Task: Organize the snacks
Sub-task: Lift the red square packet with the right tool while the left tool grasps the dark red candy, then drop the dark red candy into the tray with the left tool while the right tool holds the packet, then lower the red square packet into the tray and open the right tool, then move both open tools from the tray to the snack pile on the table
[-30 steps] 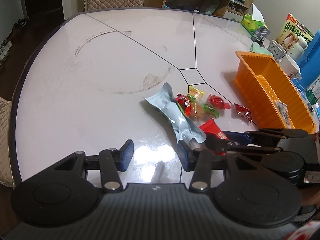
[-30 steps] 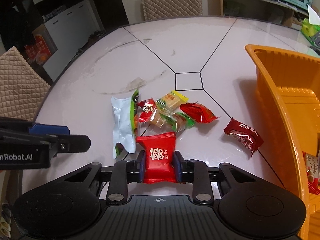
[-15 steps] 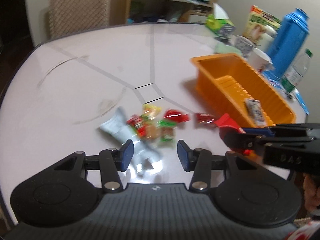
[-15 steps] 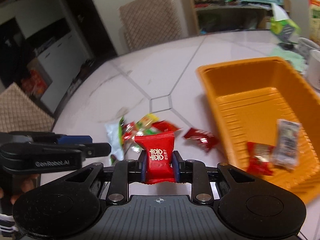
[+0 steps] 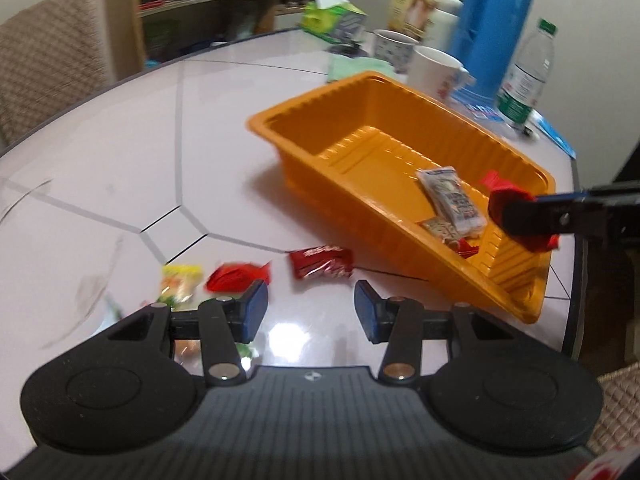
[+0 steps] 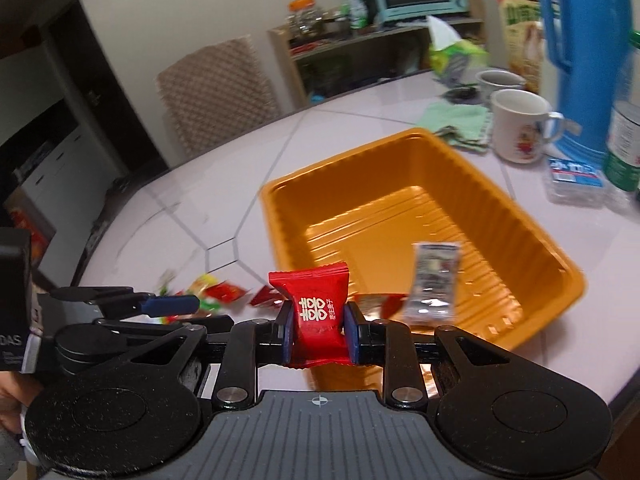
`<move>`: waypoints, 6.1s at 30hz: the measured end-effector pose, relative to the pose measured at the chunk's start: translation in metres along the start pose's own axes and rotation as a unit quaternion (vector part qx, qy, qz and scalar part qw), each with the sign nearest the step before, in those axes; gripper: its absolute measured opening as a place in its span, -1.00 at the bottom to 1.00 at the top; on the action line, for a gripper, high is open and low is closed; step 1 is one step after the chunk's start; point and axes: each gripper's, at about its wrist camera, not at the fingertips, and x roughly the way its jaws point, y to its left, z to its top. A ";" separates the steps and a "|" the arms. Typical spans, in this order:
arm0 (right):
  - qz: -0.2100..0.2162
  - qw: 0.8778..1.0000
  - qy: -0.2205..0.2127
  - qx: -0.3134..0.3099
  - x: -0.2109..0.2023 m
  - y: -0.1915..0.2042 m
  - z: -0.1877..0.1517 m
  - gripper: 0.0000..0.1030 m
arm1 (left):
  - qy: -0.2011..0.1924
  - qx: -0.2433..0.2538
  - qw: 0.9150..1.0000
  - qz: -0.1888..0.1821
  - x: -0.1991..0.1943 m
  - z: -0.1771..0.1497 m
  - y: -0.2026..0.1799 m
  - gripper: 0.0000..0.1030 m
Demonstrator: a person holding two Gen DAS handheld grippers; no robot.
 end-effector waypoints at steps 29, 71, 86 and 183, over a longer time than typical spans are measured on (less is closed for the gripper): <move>-0.044 0.998 0.002 0.049 -0.002 -0.040 0.001 -0.49 | 0.064 0.137 0.985 -0.086 0.054 0.005 -0.010 -0.06; -0.050 0.997 -0.026 0.054 -0.023 -0.054 0.001 -0.49 | -0.021 -0.066 0.998 -0.004 -0.026 0.033 0.006 -0.59; -0.064 0.995 -0.047 0.057 -0.017 -0.084 0.023 -0.49 | -0.027 -0.056 0.998 -0.015 0.002 0.081 -0.036 -0.59; -0.003 0.998 -0.043 0.036 -0.040 -0.033 -0.001 0.24 | -0.030 -0.129 0.990 0.044 -0.072 0.019 -0.027 0.25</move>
